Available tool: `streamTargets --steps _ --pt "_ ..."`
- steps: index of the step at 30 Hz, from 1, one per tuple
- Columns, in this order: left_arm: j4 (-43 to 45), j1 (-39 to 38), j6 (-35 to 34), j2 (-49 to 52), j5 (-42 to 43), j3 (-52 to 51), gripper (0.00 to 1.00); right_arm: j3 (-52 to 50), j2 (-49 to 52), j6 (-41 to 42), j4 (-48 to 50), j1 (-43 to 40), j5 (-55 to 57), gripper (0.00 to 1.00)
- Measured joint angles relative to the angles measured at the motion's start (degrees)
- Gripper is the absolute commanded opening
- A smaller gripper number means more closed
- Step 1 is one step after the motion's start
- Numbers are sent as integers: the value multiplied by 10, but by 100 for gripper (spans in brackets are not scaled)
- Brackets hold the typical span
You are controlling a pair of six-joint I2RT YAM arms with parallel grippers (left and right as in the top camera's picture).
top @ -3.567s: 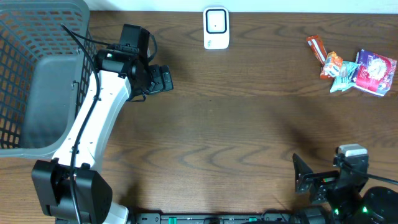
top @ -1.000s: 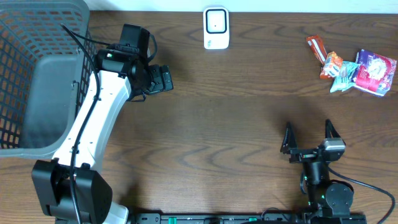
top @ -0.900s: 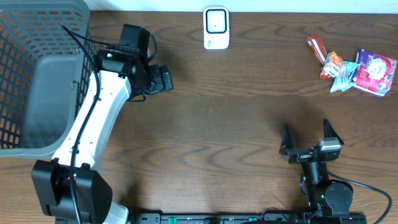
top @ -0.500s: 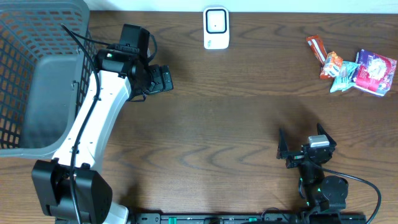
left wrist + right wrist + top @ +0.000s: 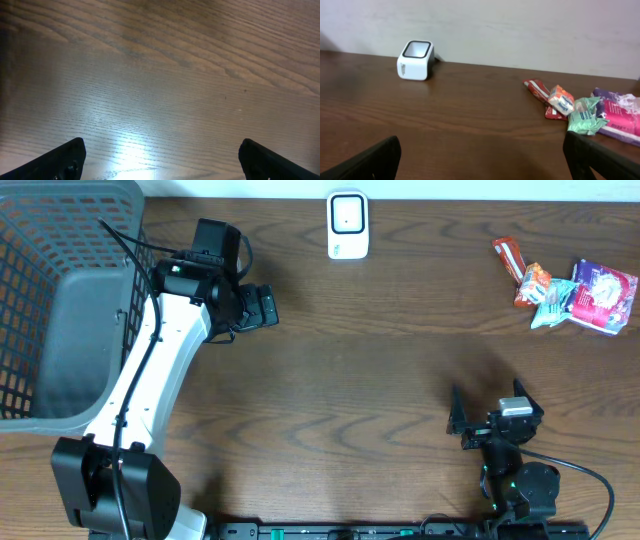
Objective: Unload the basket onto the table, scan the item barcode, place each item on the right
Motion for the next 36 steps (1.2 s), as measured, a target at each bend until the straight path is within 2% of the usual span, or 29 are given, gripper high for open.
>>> streamTargets --steps 10,36 --pt "0 0 0 0 0 0 98 0 0 56 0 -11 10 99" --pt "0 0 0 0 0 0 98 0 0 61 0 -11 11 99"
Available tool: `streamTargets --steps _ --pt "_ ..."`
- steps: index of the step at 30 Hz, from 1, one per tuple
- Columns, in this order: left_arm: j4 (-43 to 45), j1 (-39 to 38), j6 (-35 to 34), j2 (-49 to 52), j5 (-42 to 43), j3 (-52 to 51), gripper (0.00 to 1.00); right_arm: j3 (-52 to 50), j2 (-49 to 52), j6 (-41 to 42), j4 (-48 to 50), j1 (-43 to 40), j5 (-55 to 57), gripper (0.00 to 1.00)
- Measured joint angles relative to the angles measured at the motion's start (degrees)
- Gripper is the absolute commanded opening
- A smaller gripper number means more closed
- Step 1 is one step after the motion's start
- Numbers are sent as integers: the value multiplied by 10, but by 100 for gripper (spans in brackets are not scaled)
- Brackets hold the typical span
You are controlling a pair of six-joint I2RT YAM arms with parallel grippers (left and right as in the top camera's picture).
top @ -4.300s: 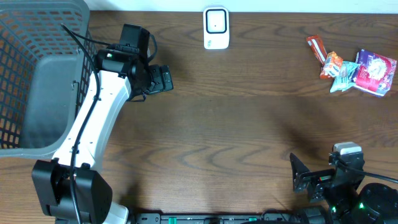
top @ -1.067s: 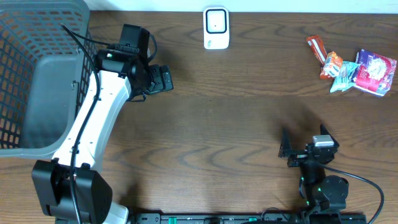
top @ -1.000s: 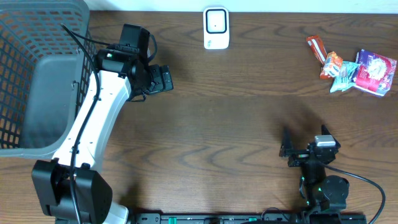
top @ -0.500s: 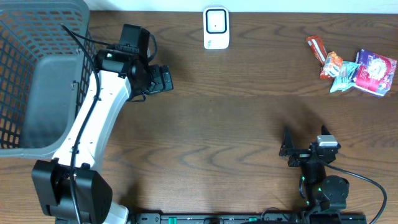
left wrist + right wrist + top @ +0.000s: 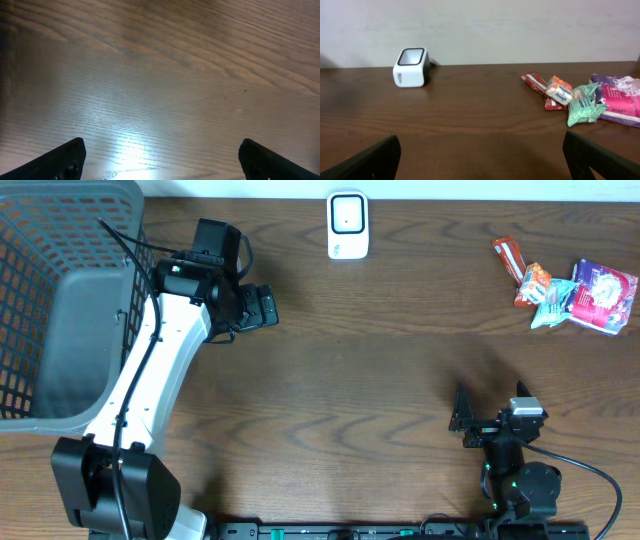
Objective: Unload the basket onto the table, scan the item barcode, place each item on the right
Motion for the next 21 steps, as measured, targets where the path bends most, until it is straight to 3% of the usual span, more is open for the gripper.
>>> streamTargets --steps 17,21 --pt "-8 0 2 0 -4 0 98 0 0 0 0 0 0 99" --pt "30 -2 26 -14 -11 -21 98 0 0 0 0 0 0 99"
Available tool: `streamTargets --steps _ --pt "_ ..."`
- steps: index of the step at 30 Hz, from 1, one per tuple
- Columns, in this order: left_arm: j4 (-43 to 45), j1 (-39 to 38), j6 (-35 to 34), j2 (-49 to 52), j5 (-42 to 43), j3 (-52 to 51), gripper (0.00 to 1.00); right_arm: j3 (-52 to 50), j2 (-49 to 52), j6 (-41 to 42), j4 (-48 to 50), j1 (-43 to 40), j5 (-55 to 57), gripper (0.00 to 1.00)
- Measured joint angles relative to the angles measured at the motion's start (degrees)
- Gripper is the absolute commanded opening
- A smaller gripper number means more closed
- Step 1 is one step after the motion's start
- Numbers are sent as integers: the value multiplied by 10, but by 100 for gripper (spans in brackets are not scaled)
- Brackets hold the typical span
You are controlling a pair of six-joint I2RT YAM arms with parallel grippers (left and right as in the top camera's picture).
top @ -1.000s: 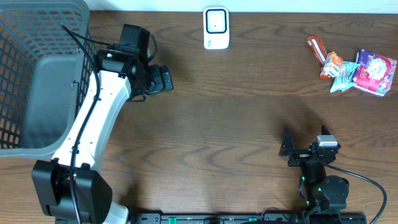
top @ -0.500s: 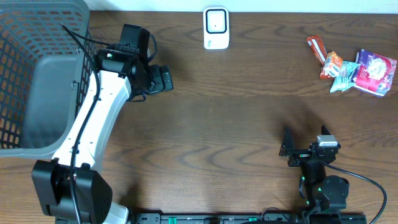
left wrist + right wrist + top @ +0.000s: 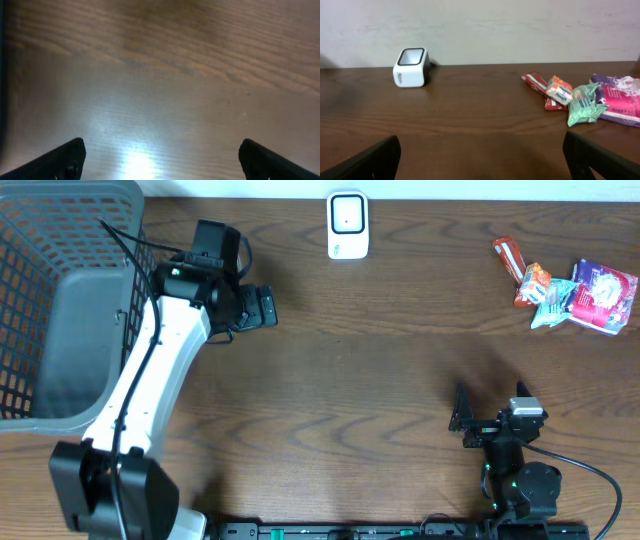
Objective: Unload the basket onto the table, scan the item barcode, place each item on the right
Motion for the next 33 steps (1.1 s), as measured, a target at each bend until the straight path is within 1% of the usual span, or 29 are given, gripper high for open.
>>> streamTargets --steps 2,6,11,15,18,22,25,27,33 --pt "29 -3 24 -25 -3 -36 98 0 0 0 0 0 0 99" --pt "118 -10 75 -103 2 -140 98 0 0 2 0 0 0 99" --pt "226 -10 143 -212 30 -266 98 0 0 2 0 0 0 99" --pt "326 -10 202 -324 68 -373 98 0 0 2 0 0 0 99" --pt "382 -10 225 -421 81 -448 98 0 0 3 0 0 0 99" --pt "401 -6 242 -577 85 -539 98 0 0 4 0 0 0 99" --pt "399 1 245 -662 78 -579 98 0 0 4 0 0 0 99" --pt "399 2 248 -701 72 -601 98 0 0 4 0 0 0 99" --pt "400 16 252 -770 70 -661 98 0 0 4 0 0 0 99"
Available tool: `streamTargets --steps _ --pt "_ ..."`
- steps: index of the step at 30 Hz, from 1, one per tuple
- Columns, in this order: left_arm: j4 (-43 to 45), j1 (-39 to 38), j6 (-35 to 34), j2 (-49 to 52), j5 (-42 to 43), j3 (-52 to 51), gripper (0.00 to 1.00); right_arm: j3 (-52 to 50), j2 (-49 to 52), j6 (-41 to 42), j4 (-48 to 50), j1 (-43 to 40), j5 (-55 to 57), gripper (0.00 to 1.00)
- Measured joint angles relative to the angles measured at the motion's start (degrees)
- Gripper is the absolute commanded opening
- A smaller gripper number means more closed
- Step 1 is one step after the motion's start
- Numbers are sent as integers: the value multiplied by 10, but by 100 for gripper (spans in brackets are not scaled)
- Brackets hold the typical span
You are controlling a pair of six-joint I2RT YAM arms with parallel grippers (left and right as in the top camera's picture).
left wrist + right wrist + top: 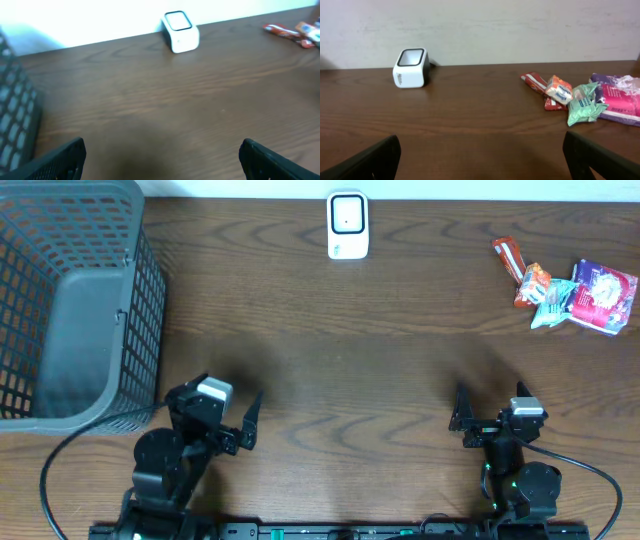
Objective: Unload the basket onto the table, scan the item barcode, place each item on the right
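A white barcode scanner [347,224] stands at the back middle of the table, also seen from the left wrist [180,37] and the right wrist [411,67]. Several snack packs lie at the back right: a red bar [508,257], an orange-white pack [533,283], a green pack [584,110] and a pink-purple pack [603,296]. My left gripper [215,420] rests at the front left, open and empty [160,155]. At the front right, my right gripper [490,418] is also open and holds nothing [480,155].
A grey mesh basket [60,300] fills the back left corner, and its wall shows at the left edge of the left wrist view [15,125]. A pale wall runs behind the table's far edge.
My left arm was stretched out beside the basket with its gripper facing down at the table. It is now folded at the front left, looking across to the scanner. The right arm is unchanged.
My left arm was stretched out beside the basket, open over bare wood, and stayed so through the earlier moments. The right gripper's view levelled a little after the first moment, then held. Now the left arm is folded at the front left, both grippers empty.
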Motion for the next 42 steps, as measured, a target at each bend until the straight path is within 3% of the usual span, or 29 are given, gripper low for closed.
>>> streamTargets --steps 7,15,29,42 --pt "7 70 -20 -73 -4 -41 98 0 0 0 0 0 0 99" --pt "40 90 -68 -134 -36 -88 98 0 0 0 0 0 0 99" --pt "129 106 -123 -174 -71 -169 98 0 0 0 0 0 0 99" --pt "126 135 -122 -175 -80 -174 98 0 0 0 0 0 0 99"
